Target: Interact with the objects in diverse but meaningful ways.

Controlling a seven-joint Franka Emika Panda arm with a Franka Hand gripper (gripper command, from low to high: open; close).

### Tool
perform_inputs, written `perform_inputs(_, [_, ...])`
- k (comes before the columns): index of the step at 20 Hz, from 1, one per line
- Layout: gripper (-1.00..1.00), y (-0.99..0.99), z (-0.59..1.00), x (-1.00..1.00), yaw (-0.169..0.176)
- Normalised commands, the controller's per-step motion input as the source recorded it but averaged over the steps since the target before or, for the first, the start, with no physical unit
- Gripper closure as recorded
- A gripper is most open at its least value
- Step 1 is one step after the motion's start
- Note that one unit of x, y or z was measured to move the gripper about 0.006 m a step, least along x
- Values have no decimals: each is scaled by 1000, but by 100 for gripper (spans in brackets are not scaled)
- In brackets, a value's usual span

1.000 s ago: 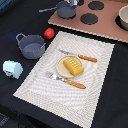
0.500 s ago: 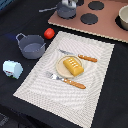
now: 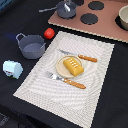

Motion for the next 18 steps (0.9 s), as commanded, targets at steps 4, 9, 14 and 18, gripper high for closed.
perform_inputs(4, [-100, -904, 400, -111, 0])
perform_inputs(9, [-100, -889, 194, -107, 0])
perform_inputs(14, [-100, -830, -38, -150, -6])
perform_inputs(18, [-100, -546, -347, -210, -77])
